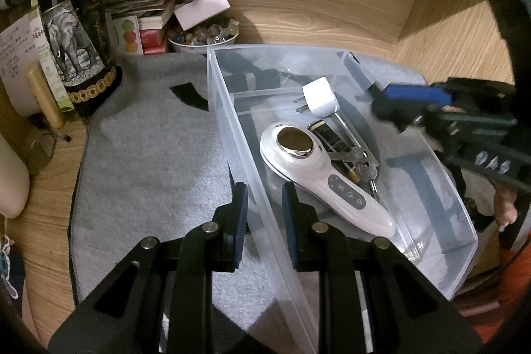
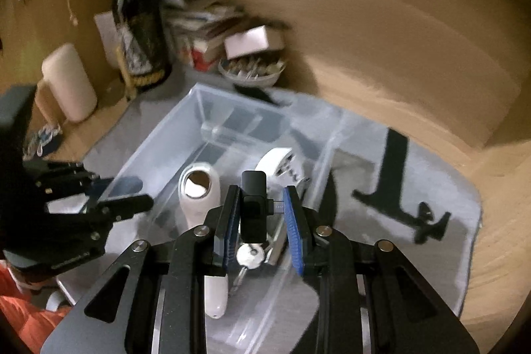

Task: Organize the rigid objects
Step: 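Lower the black clip into the box and open the right gripper, then grasp the second black clip on the mat with the right gripper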

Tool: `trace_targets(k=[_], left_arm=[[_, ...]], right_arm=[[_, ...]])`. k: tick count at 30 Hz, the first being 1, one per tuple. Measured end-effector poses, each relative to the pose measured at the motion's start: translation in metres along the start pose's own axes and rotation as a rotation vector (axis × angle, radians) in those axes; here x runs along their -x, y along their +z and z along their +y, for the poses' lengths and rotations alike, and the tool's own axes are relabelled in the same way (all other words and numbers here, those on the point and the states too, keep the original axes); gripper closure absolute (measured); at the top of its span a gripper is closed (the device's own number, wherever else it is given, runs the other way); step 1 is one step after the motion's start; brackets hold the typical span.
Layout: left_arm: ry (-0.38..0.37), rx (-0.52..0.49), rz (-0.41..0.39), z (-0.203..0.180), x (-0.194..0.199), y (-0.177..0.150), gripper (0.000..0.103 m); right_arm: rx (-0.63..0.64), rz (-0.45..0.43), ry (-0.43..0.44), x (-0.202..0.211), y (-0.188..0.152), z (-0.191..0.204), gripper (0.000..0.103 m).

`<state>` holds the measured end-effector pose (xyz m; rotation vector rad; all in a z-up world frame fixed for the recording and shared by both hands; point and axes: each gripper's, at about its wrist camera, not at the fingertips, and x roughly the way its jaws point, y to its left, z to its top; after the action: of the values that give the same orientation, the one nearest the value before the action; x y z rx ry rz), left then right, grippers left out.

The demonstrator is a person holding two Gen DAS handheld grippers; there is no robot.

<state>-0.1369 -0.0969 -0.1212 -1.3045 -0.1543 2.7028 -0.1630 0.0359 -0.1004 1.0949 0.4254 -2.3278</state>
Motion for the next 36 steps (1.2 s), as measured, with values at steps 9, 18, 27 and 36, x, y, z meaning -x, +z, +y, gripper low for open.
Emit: trace_targets(k=[9, 18, 27, 36], left_arm=[[0.001, -0.008, 0.003, -0.003, 0.000, 0.001, 0.082], [0.001, -0.010, 0.003, -0.003, -0.001, 0.002, 0.082], [0.007, -0.011, 0.006, -0.001, -0.003, 0.003, 0.082], [0.005, -0.008, 0.011, 0.001, -0.003, 0.001, 0.082]], right_arm=[[-0.004, 0.057, 0.027, -0.009, -0.004, 0.000, 0.078], [-0.012, -0.014, -0.064, 0.023, 0.006, -0.019, 0.059], [-0.062, -0.098, -0.199, 0.058, 0.016, -0.065, 0.047], [-0.192, -0.062, -0.272, 0.040, 0.009, -0.134, 0.047]])
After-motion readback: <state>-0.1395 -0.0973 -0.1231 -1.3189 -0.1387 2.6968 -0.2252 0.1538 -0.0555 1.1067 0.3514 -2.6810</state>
